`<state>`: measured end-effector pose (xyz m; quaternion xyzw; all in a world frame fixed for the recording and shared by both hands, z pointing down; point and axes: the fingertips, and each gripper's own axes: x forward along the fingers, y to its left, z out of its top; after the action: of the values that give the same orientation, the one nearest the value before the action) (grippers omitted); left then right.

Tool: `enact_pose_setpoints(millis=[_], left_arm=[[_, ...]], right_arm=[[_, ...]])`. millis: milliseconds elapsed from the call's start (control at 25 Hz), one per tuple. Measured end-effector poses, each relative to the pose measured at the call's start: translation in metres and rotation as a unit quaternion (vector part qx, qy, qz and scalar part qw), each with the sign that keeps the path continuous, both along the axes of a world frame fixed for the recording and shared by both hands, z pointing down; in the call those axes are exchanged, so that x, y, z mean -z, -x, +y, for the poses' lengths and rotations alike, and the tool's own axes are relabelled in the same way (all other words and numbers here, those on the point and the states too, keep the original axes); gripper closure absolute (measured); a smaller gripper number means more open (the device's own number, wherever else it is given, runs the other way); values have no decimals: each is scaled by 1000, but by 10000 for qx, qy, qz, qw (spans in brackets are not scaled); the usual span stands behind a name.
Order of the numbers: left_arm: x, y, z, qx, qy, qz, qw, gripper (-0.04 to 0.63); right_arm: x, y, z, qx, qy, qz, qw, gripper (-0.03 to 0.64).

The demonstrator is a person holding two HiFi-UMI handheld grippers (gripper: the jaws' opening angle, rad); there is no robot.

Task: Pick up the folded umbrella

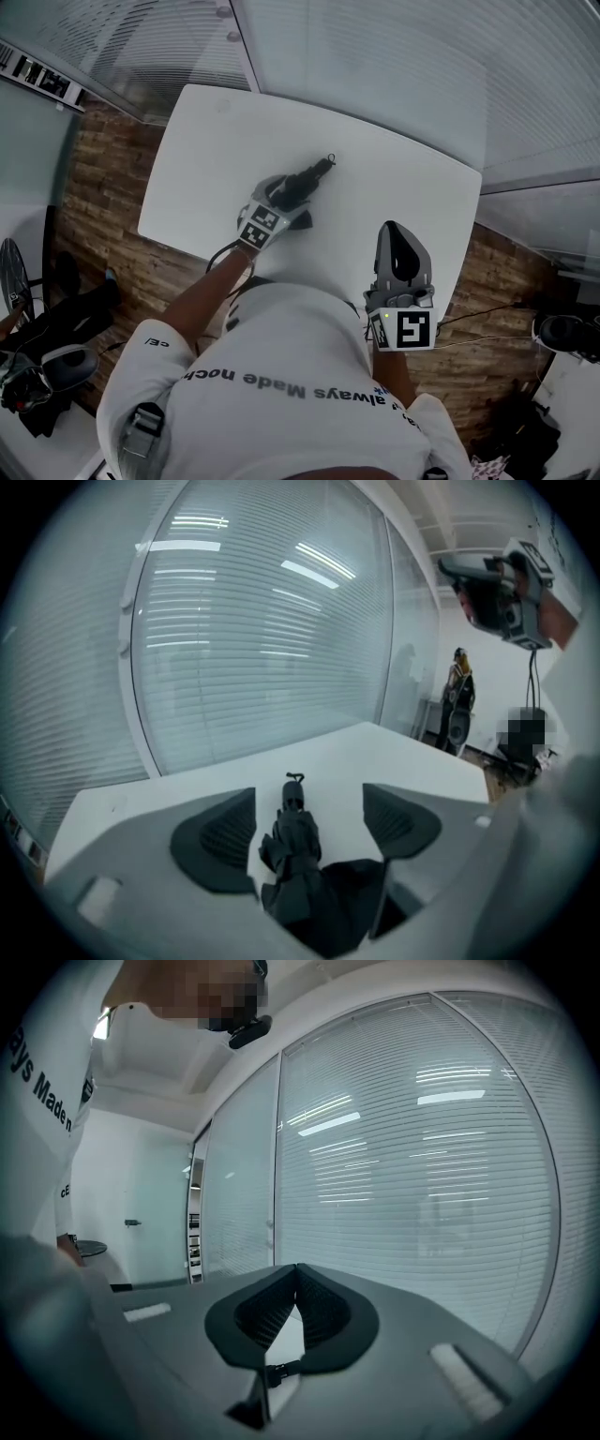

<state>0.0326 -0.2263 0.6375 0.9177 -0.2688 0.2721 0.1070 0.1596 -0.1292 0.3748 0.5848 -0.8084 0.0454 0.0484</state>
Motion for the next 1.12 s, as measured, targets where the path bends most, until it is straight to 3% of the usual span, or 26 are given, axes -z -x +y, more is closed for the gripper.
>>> enact_pose_setpoints(millis=[600,880,1120], left_arm=[[-113,3,-9,-114,768,-982,9921,226],[-140,8,-12,-91,1182,-1656,9790,225],[-164,12,-6,-100,1637,-1980,9664,235]], right_arm=[[-6,6,4,-68,129,101,9998,615],[-11,11,0,-63,205,89,9997,615],[-14,10,-2,-89,205,59,9997,615]])
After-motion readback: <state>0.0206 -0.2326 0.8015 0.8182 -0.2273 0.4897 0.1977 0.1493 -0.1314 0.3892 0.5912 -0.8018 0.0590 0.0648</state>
